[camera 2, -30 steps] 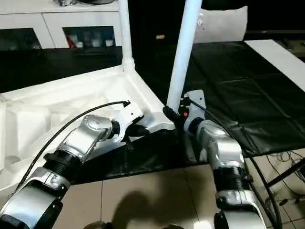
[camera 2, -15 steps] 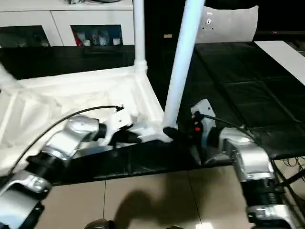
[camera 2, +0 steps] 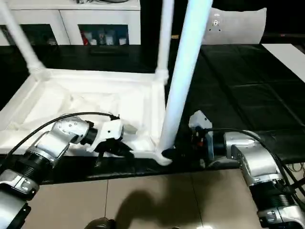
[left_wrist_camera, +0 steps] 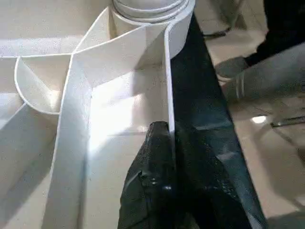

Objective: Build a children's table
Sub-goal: Rotate leg to tighten

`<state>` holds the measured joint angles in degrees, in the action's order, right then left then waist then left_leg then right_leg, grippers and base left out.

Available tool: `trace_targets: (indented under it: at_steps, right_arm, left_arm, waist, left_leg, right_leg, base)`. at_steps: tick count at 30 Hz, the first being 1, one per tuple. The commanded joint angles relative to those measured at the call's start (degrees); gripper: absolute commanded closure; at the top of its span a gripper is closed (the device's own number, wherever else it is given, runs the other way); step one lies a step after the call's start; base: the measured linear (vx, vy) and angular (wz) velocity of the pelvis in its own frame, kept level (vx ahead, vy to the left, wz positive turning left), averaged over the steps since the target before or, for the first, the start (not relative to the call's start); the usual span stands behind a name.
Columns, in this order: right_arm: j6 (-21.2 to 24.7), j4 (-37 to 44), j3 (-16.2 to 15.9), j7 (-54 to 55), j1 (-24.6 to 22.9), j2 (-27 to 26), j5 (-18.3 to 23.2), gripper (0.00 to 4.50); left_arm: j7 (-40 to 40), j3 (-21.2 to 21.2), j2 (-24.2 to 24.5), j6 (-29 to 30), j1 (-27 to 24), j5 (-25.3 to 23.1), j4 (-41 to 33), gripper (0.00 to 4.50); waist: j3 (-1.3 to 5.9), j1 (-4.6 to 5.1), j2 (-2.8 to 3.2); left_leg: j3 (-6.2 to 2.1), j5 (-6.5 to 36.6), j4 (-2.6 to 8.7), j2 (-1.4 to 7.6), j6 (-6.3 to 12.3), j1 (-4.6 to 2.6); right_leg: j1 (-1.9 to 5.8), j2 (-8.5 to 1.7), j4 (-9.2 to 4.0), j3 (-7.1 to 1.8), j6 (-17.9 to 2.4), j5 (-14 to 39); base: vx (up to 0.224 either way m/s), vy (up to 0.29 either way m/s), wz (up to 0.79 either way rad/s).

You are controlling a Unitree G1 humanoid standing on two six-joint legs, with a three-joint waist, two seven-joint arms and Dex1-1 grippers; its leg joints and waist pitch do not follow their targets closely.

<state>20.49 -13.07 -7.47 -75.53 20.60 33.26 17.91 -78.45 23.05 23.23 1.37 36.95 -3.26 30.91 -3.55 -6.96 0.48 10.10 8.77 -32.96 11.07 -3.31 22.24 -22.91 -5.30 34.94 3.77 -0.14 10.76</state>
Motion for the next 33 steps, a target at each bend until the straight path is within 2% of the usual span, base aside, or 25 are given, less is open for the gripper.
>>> trace_targets:
  at_steps: [1, 9, 10, 14, 15, 17, 18, 20, 21, 23, 24, 25, 26, 27, 28, 30, 32, 33]
  right_arm:
    - [-0.8, 1.5, -0.7, -1.2, -0.3, 0.7, 0.6, 1.52]
    - [-0.1, 1.0, -1.1, -3.4, -0.8, 0.5, 1.5, 2.34]
    - [0.2, 1.0, -0.9, -3.4, -0.9, 0.3, 2.0, 2.34]
    - [2.7, 1.5, 0.2, -1.6, -1.7, -1.1, 3.4, 2.51]
    - [5.1, 2.0, 0.5, 0.8, -2.0, -2.0, 3.6, 2.52]
    - [6.7, 2.0, 0.6, 3.4, -1.8, -3.0, 3.2, 2.53]
    - [7.8, 0.6, 0.9, 8.5, -1.0, -5.5, 1.8, 2.53]
    - [6.8, -4.3, 1.4, 14.6, 0.9, -9.0, -0.4, 2.53]
    - [5.4, -10.7, 2.4, 19.6, 3.4, -11.9, -1.7, 2.53]
    - [4.6, -15.3, 3.3, 23.2, 5.3, -13.8, -2.4, 2.53]
    - [3.4, -23.9, 5.9, 32.8, 9.2, -17.5, -3.6, 2.53]
    - [3.4, -23.9, 5.9, 32.8, 9.2, -17.5, -3.6, 2.53]
    - [3.4, -24.9, 6.5, 35.5, 9.7, -18.2, -3.8, 2.53]
    - [3.4, -27.6, 10.1, 43.8, 11.7, -20.9, -2.7, 2.53]
    - [3.2, -28.7, 11.3, 46.9, 12.5, -21.9, -2.5, 2.53]
    - [2.4, -30.4, 12.5, 50.2, 13.6, -23.0, -2.6, 2.53]
    - [-0.1, -31.5, 13.1, 52.2, 14.9, -25.2, -3.2, 2.53]
    - [-0.2, -31.1, 12.9, 52.0, 14.9, -25.5, -3.3, 2.18]
  left_arm:
    - [-2.4, 1.9, -0.2, -1.4, 0.9, -0.2, -1.6, 4.5]
    - [-3.1, 1.7, -0.2, -1.9, 1.2, 0.3, -0.7, 4.5]
    - [-3.2, 1.7, -0.3, -1.6, 1.1, 0.4, -0.8, 4.5]
    - [-2.4, 0.9, -1.0, 1.4, 0.5, 1.3, -1.8, 4.5]
    - [-1.3, 0.6, -1.6, 3.2, 0.2, 1.6, -2.3, 4.5]
    - [0.1, 0.3, -2.2, 4.6, 0.2, 1.3, -2.5, 4.5]
    - [3.2, -0.1, -3.6, 6.9, 0.3, 0.7, -2.5, 4.5]
    - [6.9, -0.7, -5.6, 9.6, 0.4, 0.3, -2.7, 4.5]
    - [9.6, -1.1, -7.2, 11.7, 0.4, 0.0, -2.8, 4.5]
    - [11.6, -1.3, -8.3, 13.1, 0.4, -0.3, -2.9, 4.5]
    - [17.8, -2.2, -11.9, 17.4, 1.1, -0.9, -2.3, 4.5]
    - [17.8, -2.2, -11.9, 17.4, 1.1, -0.9, -2.3, 4.5]
    - [19.7, -2.6, -13.2, 18.8, 1.5, -1.0, -1.9, 4.5]
    - [26.0, -4.1, -17.0, 21.1, 2.9, -1.2, 0.2, 4.5]
    - [28.2, -4.8, -18.3, 21.6, 3.4, -1.2, 1.0, 4.5]
    - [30.9, -5.6, -19.9, 22.1, 4.1, -1.5, 1.9, 4.5]
    - [35.0, -6.1, -22.2, 22.0, 5.3, -2.9, 3.5, 4.5]
    - [35.1, -6.0, -22.3, 21.9, 5.4, -3.1, 3.5, 4.5]
  waist:
    - [3.7, 0.12, -0.61]
    - [3.78, -0.27, -0.66]
    - [3.75, -0.31, -0.66]
    - [3.79, -0.54, -0.63]
    - [3.71, -0.56, -0.53]
    - [3.6, -0.44, -0.57]
    - [3.5, -0.33, -0.5]
    - [3.38, 0.12, -0.56]
    - [3.26, 1.13, -0.57]
    - [3.32, 2.19, -0.6]
    - [3.31, 2.95, -0.43]
    - [3.28, 3.42, -0.33]
    - [3.23, 3.68, -0.3]
    - [3.41, 4.22, -0.47]
    - [3.43, 4.41, -0.43]
    - [3.76, 4.55, -0.59]
    - [3.75, 4.67, -0.67]
    - [3.72, 4.46, -0.73]
  left_leg:
    - [-0.24, 13.6, 3.59, 2.31, 3.02, -1.25]
    - [-0.2, 12.7, 3.44, 2.29, 3.28, -1.22]
    - [-0.2, 12.8, 3.47, 2.31, 3.3, -1.25]
    - [-0.19, 13.0, 3.5, 2.31, 3.04, -1.3]
    - [-0.23, 12.8, 3.54, 2.26, 2.91, -1.19]
    - [-0.26, 13.8, 3.67, 2.22, 2.45, -1.29]
    - [-0.26, 14.4, 3.76, 2.2, 2.16, -1.31]
    - [-0.44, 16.4, 3.93, 2.1, 0.66, -1.43]
    - [-0.78, 18.5, 4.15, 1.93, -0.78, -1.31]
    - [-0.97, 19.7, 4.09, 1.84, -1.61, -1.19]
    - [-1.1, 20.4, 4.15, 1.82, -1.84, -1.03]
    - [-1.2, 20.8, 4.19, 1.85, -2.26, -0.98]
    - [-1.22, 21.6, 4.16, 1.75, -2.37, -1.16]
    - [-0.98, 21.9, 3.92, 1.64, -1.82, -1.4]
    - [-0.85, 21.7, 3.87, 1.59, -1.66, -1.39]
    - [-0.94, 20.6, 3.81, 1.49, -1.21, -1.21]
    - [-0.7, 20.6, 3.57, 1.32, -0.26, -1.22]
    - [-0.66, 20.2, 3.62, 1.32, 0.3, -1.09]
  right_leg:
    - [2.55, -3.18, -4.19, -2.31, -13.5, 11.0]
    - [2.57, -3.19, -4.1, -2.31, -13.5, 10.6]
    - [2.55, -3.19, -4.12, -2.31, -13.4, 10.8]
    - [2.57, -3.17, -4.12, -2.29, -13.5, 11.1]
    - [2.63, -3.12, -4.11, -2.31, -13.5, 10.9]
    - [2.49, -3.1, -4.28, -2.31, -12.9, 13.0]
    - [2.34, -3.08, -4.35, -2.34, -12.8, 14.0]
    - [2.21, -3.36, -4.76, -2.34, -11.8, 18.2]
    - [2.25, -3.51, -5.12, -2.09, -10.7, 22.4]
    - [2.23, -3.5, -5.18, -1.99, -10.3, 23.7]
    - [2.25, -3.46, -5.05, -1.93, -10.6, 23.5]
    - [2.23, -3.4, -4.94, -1.9, -10.8, 23.2]
    - [2.05, -3.19, -5.17, -1.82, -10.6, 23.5]
    - [2.01, -3.03, -5.37, -2.02, -10.9, 21.8]
    - [1.9, -2.96, -5.36, -2.08, -11.3, 21.1]
    - [2.31, -2.96, -5.32, -1.9, -11.3, 19.7]
    - [2.07, -2.88, -5.65, -1.88, -11.1, 19.7]
    - [2.14, -2.95, -5.79, -1.9, -10.7, 20.1]
  base:
    - [0.0, 0.0, 0.0]
    - [0.0, 0.0, 0.0]
    - [0.0, 0.0, 0.0]
    - [0.0, 0.0, 0.0]
    - [0.0, 0.0, 0.0]
    - [0.0, 0.0, 0.0]
    - [0.0, 0.0, 0.0]
    - [0.0, 0.0, 0.0]
    - [0.0, 0.0, 0.0]
    - [0.0, 0.0, 0.0]
    - [0.0, 0.0, 0.0]
    - [0.0, 0.0, 0.0]
    - [0.0, 0.0, 0.0]
    - [0.0, 0.0, 0.0]
    - [0.0, 0.0, 0.0]
    - [0.0, 0.0, 0.0]
    - [0.0, 0.0, 0.0]
    - [0.0, 0.0, 0.0]
